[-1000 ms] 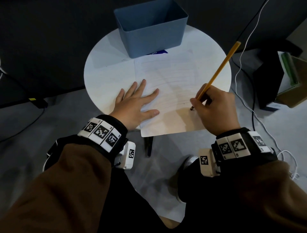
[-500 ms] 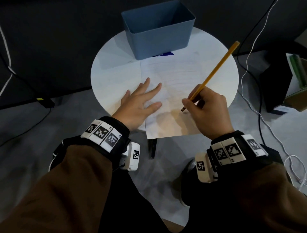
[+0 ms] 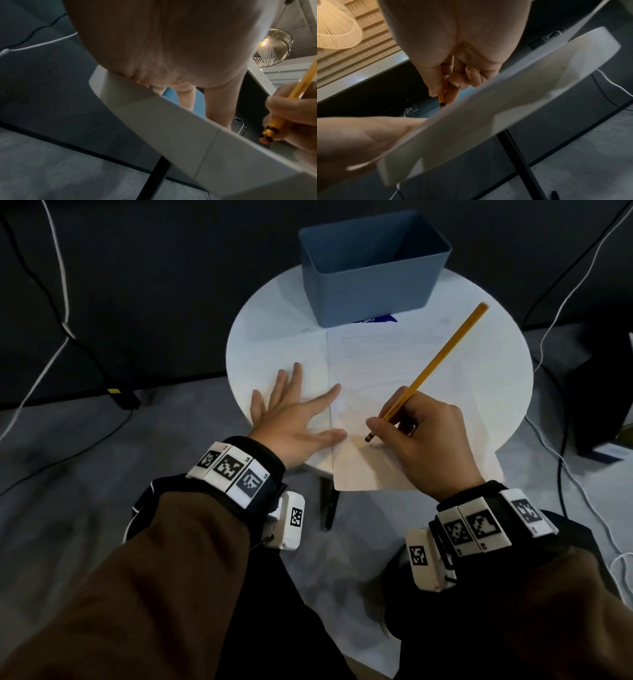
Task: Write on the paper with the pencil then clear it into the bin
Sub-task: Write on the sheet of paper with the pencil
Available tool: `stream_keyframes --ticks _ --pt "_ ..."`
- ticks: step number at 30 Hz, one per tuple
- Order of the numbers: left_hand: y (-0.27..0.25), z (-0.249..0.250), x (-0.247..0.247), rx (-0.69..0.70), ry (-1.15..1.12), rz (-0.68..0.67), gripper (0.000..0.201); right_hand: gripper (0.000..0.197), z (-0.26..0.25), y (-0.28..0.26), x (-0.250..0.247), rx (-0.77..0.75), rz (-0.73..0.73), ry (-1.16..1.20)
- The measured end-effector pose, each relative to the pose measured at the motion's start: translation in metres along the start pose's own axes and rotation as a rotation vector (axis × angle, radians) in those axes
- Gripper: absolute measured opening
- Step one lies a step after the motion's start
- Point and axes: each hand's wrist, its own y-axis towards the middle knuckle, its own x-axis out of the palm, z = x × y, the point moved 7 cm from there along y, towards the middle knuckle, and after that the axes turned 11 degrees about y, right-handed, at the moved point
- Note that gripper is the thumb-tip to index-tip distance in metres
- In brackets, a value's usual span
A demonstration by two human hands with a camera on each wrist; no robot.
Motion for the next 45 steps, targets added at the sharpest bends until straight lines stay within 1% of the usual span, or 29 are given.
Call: stream_keyframes --ticks 3,9,15,19,22,25,29,33,35,39,41,45 --pt "0.002 0.001 0.004 -0.01 0.063 -0.055 0.076 0.016 -0.007 0.0 0.012 -0.041 -0.054 -0.034" --pt "0.003 0.002 0.003 -0.009 0.054 -0.06 0.08 0.013 -0.014 0.003 0.03 -0.101 -0.161 -0.152" --pt "0.002 0.002 0.001 -0.011 0.039 -0.065 0.08 0.014 -0.012 0.006 0.024 -0.114 -0.142 -0.169" --pt "0.004 0.002 0.002 -0.011 0.06 -0.062 0.081 0.012 -0.015 0.003 0.031 -0.136 -0.204 -0.189" --pt "0.004 0.002 0.002 -0.017 0.051 -0.078 0.08 0.013 -0.011 0.008 0.023 -0.134 -0.173 -0.223" --pt "0.003 0.002 0.002 -0.013 0.04 -0.075 0.079 0.014 -0.011 0.01 0.017 -0.125 -0.141 -0.197" --pt "0.002 0.003 0.001 -0.014 0.027 -0.066 0.079 0.013 -0.014 0.006 0.026 -0.128 -0.196 -0.183" --pt "0.002 0.001 0.001 -0.011 0.025 -0.068 0.077 0.016 -0.004 0.01 0.006 -0.089 -0.106 -0.207" --pt "0.003 0.001 0.002 -0.01 0.017 -0.067 0.077 0.017 -0.007 0.01 0.004 -0.103 -0.081 -0.183" --pt "0.004 0.002 0.003 -0.014 0.033 -0.055 0.079 0.014 -0.015 0.005 0.028 -0.131 -0.17 -0.149" --pt "0.004 0.002 0.003 -0.014 0.034 -0.059 0.079 0.013 -0.011 0.006 0.027 -0.118 -0.182 -0.164" --pt "0.003 0.001 0.002 -0.016 0.019 -0.072 0.077 0.016 -0.006 0.012 0.008 -0.093 -0.104 -0.157"
